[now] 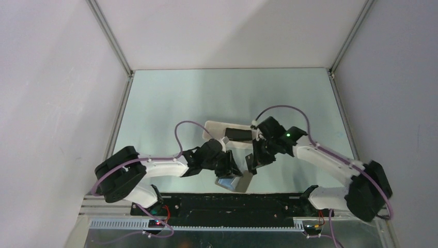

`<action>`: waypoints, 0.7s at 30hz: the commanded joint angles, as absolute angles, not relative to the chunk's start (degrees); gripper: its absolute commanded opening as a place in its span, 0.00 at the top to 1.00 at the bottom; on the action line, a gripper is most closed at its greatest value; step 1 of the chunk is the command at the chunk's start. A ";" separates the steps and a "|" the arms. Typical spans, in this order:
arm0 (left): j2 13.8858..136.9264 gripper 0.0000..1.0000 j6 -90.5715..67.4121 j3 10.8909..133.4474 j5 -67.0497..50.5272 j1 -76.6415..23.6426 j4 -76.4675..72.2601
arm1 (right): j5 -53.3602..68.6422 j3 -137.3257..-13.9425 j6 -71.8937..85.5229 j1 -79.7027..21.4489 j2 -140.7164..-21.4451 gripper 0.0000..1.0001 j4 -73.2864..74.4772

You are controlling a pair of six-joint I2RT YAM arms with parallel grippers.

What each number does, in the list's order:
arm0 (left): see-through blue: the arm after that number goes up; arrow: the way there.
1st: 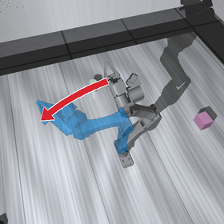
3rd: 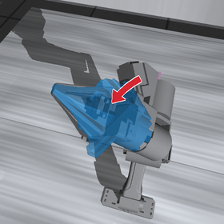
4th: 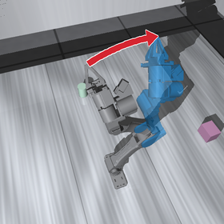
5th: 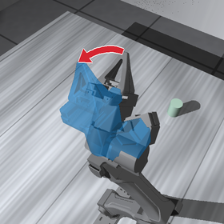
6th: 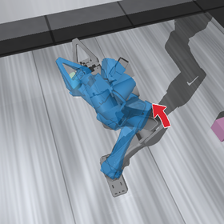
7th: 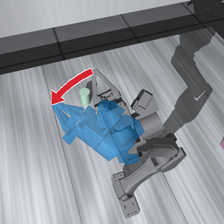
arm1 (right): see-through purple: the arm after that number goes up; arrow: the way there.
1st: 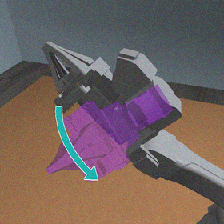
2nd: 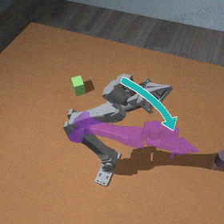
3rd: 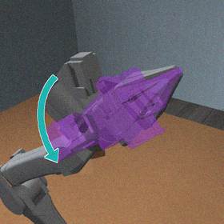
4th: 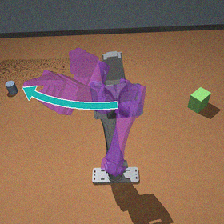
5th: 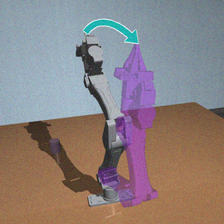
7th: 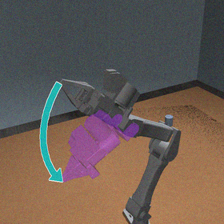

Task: Put the credit cards into the card holder
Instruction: Turn over the card slot in the card holder.

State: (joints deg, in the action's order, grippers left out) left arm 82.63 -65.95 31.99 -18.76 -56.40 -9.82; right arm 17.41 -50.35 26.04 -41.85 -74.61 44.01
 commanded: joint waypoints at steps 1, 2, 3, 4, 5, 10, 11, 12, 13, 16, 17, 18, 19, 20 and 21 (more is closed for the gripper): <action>84.66 0.57 -66.17 33.49 -20.33 -56.51 -10.96 | 21.82 -50.66 26.88 -37.88 -66.18 1.00 41.09; 85.41 0.58 -66.57 33.49 -20.20 -56.71 -10.97 | 22.21 -50.70 26.87 -37.13 -64.97 1.00 40.85; 85.82 0.60 -66.77 33.64 -20.16 -56.96 -10.98 | 23.02 -50.71 26.88 -36.85 -64.79 1.00 40.49; 86.63 0.61 -66.99 33.83 -20.16 -57.09 -10.98 | 23.51 -50.71 26.89 -36.46 -65.06 1.00 40.37; 87.17 0.63 -67.07 34.45 -20.19 -57.56 -10.99 | 24.25 -50.71 26.94 -36.42 -65.49 1.00 40.26; 91.42 0.65 -65.33 40.68 -22.98 -60.31 -11.07 | 24.80 -50.71 26.94 -37.30 -70.14 1.00 39.96; 91.94 0.61 -65.05 41.57 -24.16 -61.18 -11.07 | 24.50 -50.67 26.91 -37.46 -70.58 1.00 39.57; 93.03 0.59 -64.69 43.15 -24.60 -61.61 -11.03 | 24.47 -50.70 26.90 -37.58 -71.57 1.00 39.34; 93.71 0.56 -64.56 43.94 -25.75 -62.38 -11.05 | 24.44 -50.71 26.90 -37.55 -71.99 1.00 38.86; 96.75 0.52 -64.96 45.71 -27.17 -63.33 -11.03 | 24.21 -50.69 26.83 -37.77 -74.42 1.00 38.22; 97.49 0.52 -65.41 45.66 -27.31 -63.49 -11.05 | 23.81 -50.71 26.81 -37.78 -74.96 1.00 38.29; 97.74 0.52 -65.62 45.36 -27.28 -63.52 -11.00 | 23.59 -50.71 26.85 -37.83 -76.04 1.00 38.48; 97.93 0.51 -65.93 45.09 -27.12 -63.54 -10.99 | 23.12 -50.71 26.88 -37.86 -76.52 1.00 39.15; 97.79 0.50 -66.01 44.67 -26.96 -63.54 -11.05 | 22.77 -50.71 26.89 -38.05 -77.40 1.00 39.66; 97.53 0.50 -66.14 44.48 -26.74 -63.57 -11.06 | 22.08 -50.71 26.87 -38.19 -77.77 1.00 40.72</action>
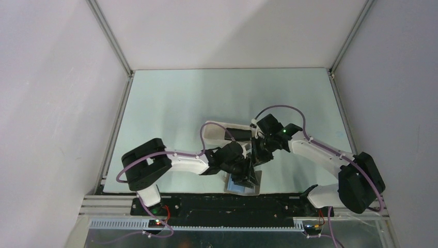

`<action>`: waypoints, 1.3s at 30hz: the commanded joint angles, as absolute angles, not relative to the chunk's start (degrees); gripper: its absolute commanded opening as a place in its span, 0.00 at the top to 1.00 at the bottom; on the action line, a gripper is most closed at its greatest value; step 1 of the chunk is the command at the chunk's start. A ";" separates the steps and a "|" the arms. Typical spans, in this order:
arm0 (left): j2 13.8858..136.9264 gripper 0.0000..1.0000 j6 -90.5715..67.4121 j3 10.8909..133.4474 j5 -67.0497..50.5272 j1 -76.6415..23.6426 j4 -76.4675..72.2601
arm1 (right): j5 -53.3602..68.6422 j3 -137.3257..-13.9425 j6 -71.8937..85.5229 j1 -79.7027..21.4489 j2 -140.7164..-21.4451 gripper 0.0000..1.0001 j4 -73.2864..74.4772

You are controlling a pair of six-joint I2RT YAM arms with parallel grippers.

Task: Put the credit cards into the card holder
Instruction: Turn over the card slot in the card holder.

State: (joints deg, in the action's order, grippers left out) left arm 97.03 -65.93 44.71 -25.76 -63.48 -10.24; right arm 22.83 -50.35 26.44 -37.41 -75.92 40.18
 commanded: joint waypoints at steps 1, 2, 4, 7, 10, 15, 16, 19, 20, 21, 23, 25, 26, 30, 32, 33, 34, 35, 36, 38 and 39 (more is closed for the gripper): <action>97.41 0.48 -66.16 44.23 -26.68 -63.56 -11.03 | 21.85 -50.71 26.88 -38.40 -78.48 1.00 41.19; 97.32 0.47 -66.20 44.22 -26.58 -63.55 -11.01 | 21.68 -50.69 26.72 -38.76 -79.01 1.00 42.11; 97.46 0.46 -66.12 44.31 -26.80 -63.55 -11.07 | 21.65 -50.71 26.53 -39.47 -79.51 1.00 43.23; 96.69 0.45 -65.94 44.15 -26.06 -63.42 -11.07 | 19.95 -50.71 26.34 -40.76 -79.64 1.00 45.61; 93.67 0.45 -65.24 43.38 -24.61 -62.80 -11.10 | 17.18 -50.70 25.63 -42.15 -80.10 1.00 47.96; 86.03 0.46 -64.82 38.18 -21.91 -58.70 -11.01 | 13.33 -50.67 24.59 -43.26 -81.57 1.00 50.53; 84.94 0.46 -64.71 36.09 -21.28 -57.96 -10.71 | 13.21 -50.65 24.51 -43.30 -81.74 1.00 50.58; 79.08 0.45 -62.99 32.83 -16.52 -54.24 -6.27 | 13.41 -50.71 24.35 -43.76 -82.81 1.00 50.33; 78.03 0.45 -62.48 32.16 -15.42 -53.71 -2.60 | 13.52 -50.67 24.30 -43.85 -83.07 1.00 50.18; 76.31 0.45 -61.48 32.03 -12.89 -53.04 -0.38 | 13.77 -50.70 24.38 -44.01 -83.41 1.00 50.09; 75.02 0.44 -59.99 32.11 -10.39 -52.67 4.87 | 13.96 -50.71 24.57 -44.55 -83.83 1.00 49.86; 75.42 0.44 -58.97 32.64 -10.78 -52.64 5.42 | 14.28 -50.71 24.79 -45.02 -84.05 1.00 49.43; 76.25 0.44 -58.71 33.25 -11.44 -52.64 5.57 | 14.71 -50.67 24.85 -45.19 -84.17 1.00 49.12; 77.70 0.40 -58.23 34.33 -12.13 -52.57 6.43 | 14.77 -50.94 25.13 -45.88 -84.41 1.00 48.87; 78.61 0.37 -58.12 34.59 -13.49 -52.69 5.55 | 14.81 -51.03 25.09 -46.07 -84.50 1.00 48.83; 78.85 0.36 -58.24 34.36 -14.22 -52.76 3.56 | 14.83 -51.09 25.07 -46.15 -84.57 1.00 48.81; 79.13 0.35 -58.73 34.03 -15.79 -52.74 2.40 | 14.80 -51.18 25.01 -46.28 -84.71 1.00 48.76; 79.16 0.35 -59.03 33.73 -16.33 -52.74 -0.02 | 14.78 -51.23 24.99 -46.30 -84.81 1.00 48.77; 79.25 0.34 -59.43 33.65 -17.27 -52.74 -1.02 | 14.73 -51.35 24.90 -46.25 -85.08 1.00 48.73; 79.53 0.34 -59.70 33.46 -18.20 -52.76 -3.13 | 14.75 -51.39 24.95 -46.35 -85.28 1.00 48.59; 79.71 0.34 -59.78 33.55 -18.81 -52.75 -4.01 | 14.76 -51.40 25.00 -46.34 -85.35 1.00 48.42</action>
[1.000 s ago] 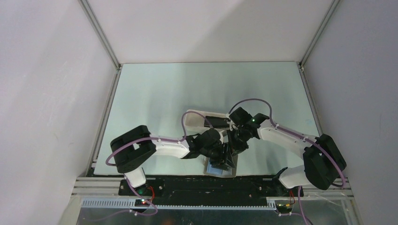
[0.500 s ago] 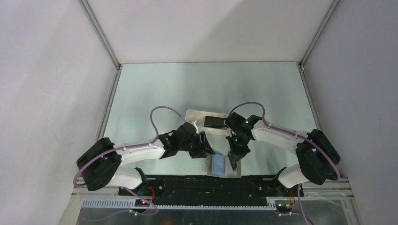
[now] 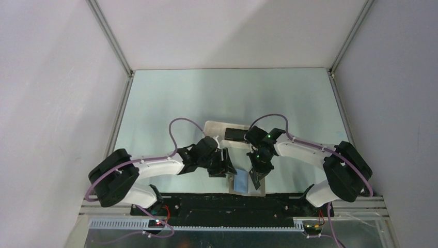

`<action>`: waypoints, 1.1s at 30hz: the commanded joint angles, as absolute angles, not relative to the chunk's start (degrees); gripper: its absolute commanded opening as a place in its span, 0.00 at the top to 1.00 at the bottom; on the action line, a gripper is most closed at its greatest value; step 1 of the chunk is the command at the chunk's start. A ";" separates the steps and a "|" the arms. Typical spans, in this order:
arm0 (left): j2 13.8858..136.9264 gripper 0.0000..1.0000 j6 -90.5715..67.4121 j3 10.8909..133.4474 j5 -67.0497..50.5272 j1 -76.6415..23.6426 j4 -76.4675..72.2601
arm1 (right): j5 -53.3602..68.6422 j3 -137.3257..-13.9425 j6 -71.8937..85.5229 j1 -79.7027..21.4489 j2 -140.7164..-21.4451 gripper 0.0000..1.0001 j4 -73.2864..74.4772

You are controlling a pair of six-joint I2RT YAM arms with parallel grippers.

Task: Put the credit cards into the card holder
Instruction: Turn over the card slot in the card holder.

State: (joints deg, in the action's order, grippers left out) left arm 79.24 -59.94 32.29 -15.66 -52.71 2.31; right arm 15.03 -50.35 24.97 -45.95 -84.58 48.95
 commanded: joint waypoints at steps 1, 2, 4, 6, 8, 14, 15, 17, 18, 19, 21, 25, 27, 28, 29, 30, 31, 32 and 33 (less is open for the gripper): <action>80.04 0.34 -59.83 33.56 -19.07 -52.87 -4.38 | 14.81 -51.41 25.01 -46.39 -85.59 1.00 48.38; 80.23 0.34 -59.89 33.35 -19.62 -52.98 -5.58 | 14.91 -51.50 24.97 -46.44 -85.64 1.00 48.35; 80.62 0.34 -60.19 33.10 -20.51 -53.18 -7.37 | 14.94 -51.62 24.92 -46.53 -85.82 1.00 48.26; 81.39 0.34 -60.41 33.23 -21.21 -53.44 -8.33 | 15.06 -51.74 24.92 -46.54 -85.99 1.00 48.07; 82.79 0.35 -60.48 33.85 -21.49 -53.94 -8.54 | 15.34 -51.73 24.93 -46.57 -86.25 1.00 47.71; 88.15 0.56 -61.33 36.43 -21.01 -55.92 -8.57 | 15.98 -52.17 25.19 -46.50 -86.65 1.00 46.85; 88.29 0.71 -61.65 36.51 -20.19 -55.95 -8.54 | 15.99 -52.19 25.29 -46.45 -86.52 1.00 46.72; 87.93 0.93 -62.25 36.37 -18.47 -55.87 -8.55 | 15.78 -52.20 25.69 -46.19 -85.96 1.00 45.92; 87.09 0.97 -62.72 36.05 -17.76 -55.76 -8.54 | 15.46 -52.21 25.91 -46.18 -85.43 1.00 45.25; 86.52 0.99 -62.95 35.47 -16.13 -55.61 -8.53 | 15.05 -52.16 26.32 -46.12 -85.03 1.00 44.38; 84.23 1.00 -63.61 34.31 -13.40 -54.87 -8.57 | 15.10 -51.48 26.93 -46.06 -83.23 1.00 42.13; 78.99 1.00 -63.34 32.24 -9.77 -52.23 -8.61 | 18.69 -48.75 30.51 -44.99 -78.33 1.00 35.64; 77.82 1.00 -62.24 31.98 -10.25 -50.45 -8.59 | 20.39 -47.67 31.58 -44.59 -77.00 1.00 31.89; 77.79 1.00 -61.26 31.99 -10.75 -49.04 -8.54 | 20.78 -47.34 31.78 -44.49 -77.00 1.00 30.97; 78.29 1.00 -60.73 32.19 -12.11 -48.34 -8.58 | 21.46 -47.23 32.25 -44.26 -77.35 1.00 29.12; 78.61 1.00 -59.52 32.31 -12.74 -47.22 -8.54 | 21.89 -47.21 32.47 -44.15 -77.65 1.00 28.05; 79.18 1.00 -59.12 32.34 -13.62 -46.72 -8.53 | 23.18 -47.18 33.01 -43.73 -78.41 1.00 25.67; 79.53 1.00 -58.40 32.34 -14.06 -45.85 -8.53 | 23.81 -47.19 33.25 -43.53 -78.89 1.00 24.52; 80.44 1.00 -57.07 32.61 -15.27 -45.12 -8.53 | 24.83 -47.20 33.78 -43.07 -80.01 1.00 22.46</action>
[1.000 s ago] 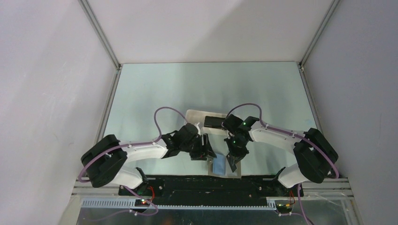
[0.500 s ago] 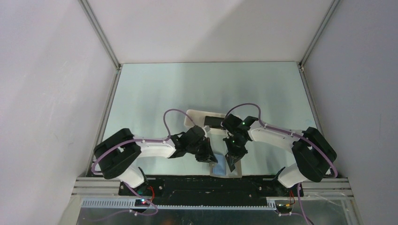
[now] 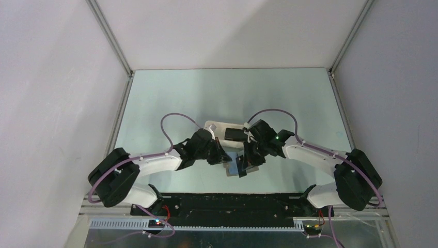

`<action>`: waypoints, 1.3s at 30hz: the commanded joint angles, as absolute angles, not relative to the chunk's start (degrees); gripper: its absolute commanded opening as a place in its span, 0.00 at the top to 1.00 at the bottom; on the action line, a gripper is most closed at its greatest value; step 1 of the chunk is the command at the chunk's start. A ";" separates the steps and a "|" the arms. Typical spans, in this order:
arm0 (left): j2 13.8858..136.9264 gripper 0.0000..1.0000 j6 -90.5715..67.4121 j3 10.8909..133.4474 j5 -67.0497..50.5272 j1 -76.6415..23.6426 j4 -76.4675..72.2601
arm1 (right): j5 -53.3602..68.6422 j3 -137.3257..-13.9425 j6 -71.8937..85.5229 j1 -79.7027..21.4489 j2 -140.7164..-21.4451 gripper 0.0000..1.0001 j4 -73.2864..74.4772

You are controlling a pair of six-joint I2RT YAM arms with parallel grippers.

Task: Put the credit cards into the card holder
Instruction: Turn over the card slot in the card holder, then insert the credit card into the card holder.

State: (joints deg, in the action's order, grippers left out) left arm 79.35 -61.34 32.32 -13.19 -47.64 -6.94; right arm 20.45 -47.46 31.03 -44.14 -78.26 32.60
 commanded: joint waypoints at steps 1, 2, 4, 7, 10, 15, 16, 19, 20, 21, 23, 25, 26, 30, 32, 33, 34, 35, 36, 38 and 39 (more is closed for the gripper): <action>81.00 1.00 -56.49 32.87 -17.09 -44.75 -8.39 | 25.29 -47.20 34.03 -42.76 -80.52 1.00 21.26; 82.28 1.00 -55.08 33.53 -18.12 -44.24 -8.33 | 25.79 -47.20 34.32 -42.02 -81.65 1.00 21.00; 83.95 1.00 -52.71 35.23 -20.06 -43.52 -6.85 | 25.39 -47.20 34.59 -40.82 -82.99 1.00 21.55; 85.92 1.00 -48.82 38.33 -20.98 -42.78 0.50 | 24.82 -47.08 34.51 -39.45 -84.35 1.00 23.29; 87.86 1.00 -44.90 41.09 -22.47 -41.90 5.78 | 24.66 -47.07 34.91 -38.78 -85.30 1.00 24.24; 87.58 1.00 -42.55 40.34 -25.44 -40.26 6.75 | 24.73 -47.77 34.95 -38.75 -86.50 1.00 25.94; 87.69 1.00 -41.29 40.43 -26.91 -39.86 7.29 | 24.80 -47.93 34.74 -38.89 -86.71 1.00 25.93; 88.14 1.00 -39.54 40.75 -28.26 -39.49 8.34 | 22.36 -49.14 32.56 -40.61 -88.67 1.00 26.82; 88.10 1.00 -39.33 40.72 -28.95 -39.48 8.68 | 21.86 -49.18 32.01 -41.01 -89.11 1.00 26.90; 87.97 1.00 -38.99 40.66 -29.24 -39.47 8.82 | 20.91 -49.28 31.25 -41.78 -89.93 1.00 27.01; 87.82 1.00 -38.80 40.59 -29.93 -39.53 9.10 | 20.47 -49.12 30.59 -43.00 -91.01 1.00 26.15; 88.08 1.00 -38.35 40.82 -30.47 -39.54 9.77 | 20.48 -48.38 30.72 -44.16 -91.50 1.00 24.11; 88.00 0.99 -37.98 41.14 -29.92 -39.54 10.79 | 21.42 -47.76 30.69 -44.61 -91.96 1.00 22.09; 83.79 0.67 -39.37 40.88 -25.72 -39.60 12.82 | 22.30 -46.70 30.66 -44.75 -93.63 1.00 20.51; 79.91 0.53 -38.56 42.10 -21.35 -39.74 15.62 | 22.41 -46.22 31.12 -44.95 -93.42 1.00 19.98; 78.67 0.48 -37.87 42.80 -17.12 -39.78 19.53 | 22.41 -46.18 31.25 -45.05 -93.34 1.00 19.79; 76.69 0.46 -36.73 44.34 -15.02 -39.98 21.50 | 22.54 -46.15 31.46 -45.03 -93.32 1.00 19.60; 75.78 0.45 -36.38 45.11 -11.44 -40.07 24.91 | 22.61 -46.15 31.42 -45.07 -93.37 1.00 19.58; 74.16 0.45 -36.06 46.24 -10.25 -40.36 26.08 | 22.68 -46.14 31.40 -45.08 -93.48 1.00 19.72; 71.60 0.46 -36.27 47.45 -8.36 -41.21 27.53 | 22.09 -46.14 31.23 -44.97 -93.57 1.00 20.34; 70.87 0.48 -36.55 47.85 -7.19 -41.57 27.71 | 21.74 -46.14 31.03 -44.99 -93.66 1.00 20.55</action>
